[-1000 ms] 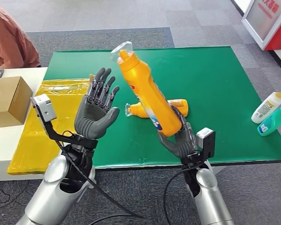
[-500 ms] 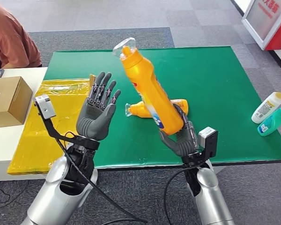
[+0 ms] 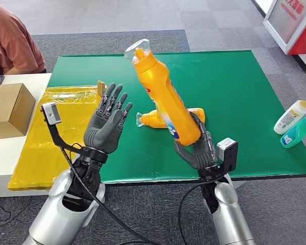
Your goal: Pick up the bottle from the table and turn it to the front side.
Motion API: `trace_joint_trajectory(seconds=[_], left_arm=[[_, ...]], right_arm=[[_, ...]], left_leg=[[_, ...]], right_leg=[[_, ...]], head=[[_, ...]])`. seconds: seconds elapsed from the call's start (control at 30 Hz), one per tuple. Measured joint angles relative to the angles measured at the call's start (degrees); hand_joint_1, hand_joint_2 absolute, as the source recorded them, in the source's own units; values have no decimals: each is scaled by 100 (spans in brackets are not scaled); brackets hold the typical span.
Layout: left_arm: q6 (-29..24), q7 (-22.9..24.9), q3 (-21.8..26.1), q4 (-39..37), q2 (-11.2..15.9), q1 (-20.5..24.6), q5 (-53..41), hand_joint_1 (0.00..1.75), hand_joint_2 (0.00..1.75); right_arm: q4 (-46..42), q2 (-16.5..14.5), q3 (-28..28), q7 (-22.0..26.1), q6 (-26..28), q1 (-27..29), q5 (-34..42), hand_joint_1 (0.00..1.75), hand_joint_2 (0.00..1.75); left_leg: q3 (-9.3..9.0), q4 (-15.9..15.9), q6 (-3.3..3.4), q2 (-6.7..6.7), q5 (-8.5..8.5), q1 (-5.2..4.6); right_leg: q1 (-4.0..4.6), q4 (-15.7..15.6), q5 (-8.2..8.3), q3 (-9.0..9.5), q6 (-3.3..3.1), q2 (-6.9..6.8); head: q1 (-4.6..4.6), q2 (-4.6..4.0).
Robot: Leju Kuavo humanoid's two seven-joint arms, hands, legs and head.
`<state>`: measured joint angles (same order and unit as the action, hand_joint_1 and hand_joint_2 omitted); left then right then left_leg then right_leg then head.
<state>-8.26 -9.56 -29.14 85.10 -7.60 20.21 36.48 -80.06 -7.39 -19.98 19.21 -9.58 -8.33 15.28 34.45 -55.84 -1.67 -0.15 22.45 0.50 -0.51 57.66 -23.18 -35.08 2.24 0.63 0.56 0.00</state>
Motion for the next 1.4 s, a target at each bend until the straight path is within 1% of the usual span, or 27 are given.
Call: trace_joint_trajectory(seconds=[0.23,0.4,0.53,0.77,1.07,1.4], left_arm=[[86,99,26,-86,25,22,173,0,175],[17,283,30,-196,60,69,368,0,175],[-80,331,26,-303,93,124,378,0,175],[-111,657,23,-562,144,357,740,0,175],[-110,792,9,-916,176,807,1019,0,175],[-88,854,-45,-1138,172,1156,1084,0,175]], right_arm=[[0,-32,0,0,3,0,0,175,175],[0,-41,0,0,5,-2,0,175,175],[0,-43,0,0,6,-3,0,175,175],[0,-58,-32,22,10,-6,-115,175,175],[3,-59,-304,198,93,-23,-584,175,175],[55,-59,-463,216,137,-144,-646,175,175]], left_leg=[[0,0,0,0,0,0],[1,0,0,0,0,0],[1,0,0,0,0,0],[1,0,0,0,0,0],[3,0,0,0,-1,0],[4,-1,0,0,-1,0]], right_leg=[[0,0,0,0,0,0],[0,0,0,0,0,0],[0,0,0,0,0,0],[0,0,0,-1,0,0],[0,0,0,-2,0,0],[-1,0,1,-5,0,0]], head=[[0,0],[-1,0],[0,0],[0,0],[-1,0],[0,0]])
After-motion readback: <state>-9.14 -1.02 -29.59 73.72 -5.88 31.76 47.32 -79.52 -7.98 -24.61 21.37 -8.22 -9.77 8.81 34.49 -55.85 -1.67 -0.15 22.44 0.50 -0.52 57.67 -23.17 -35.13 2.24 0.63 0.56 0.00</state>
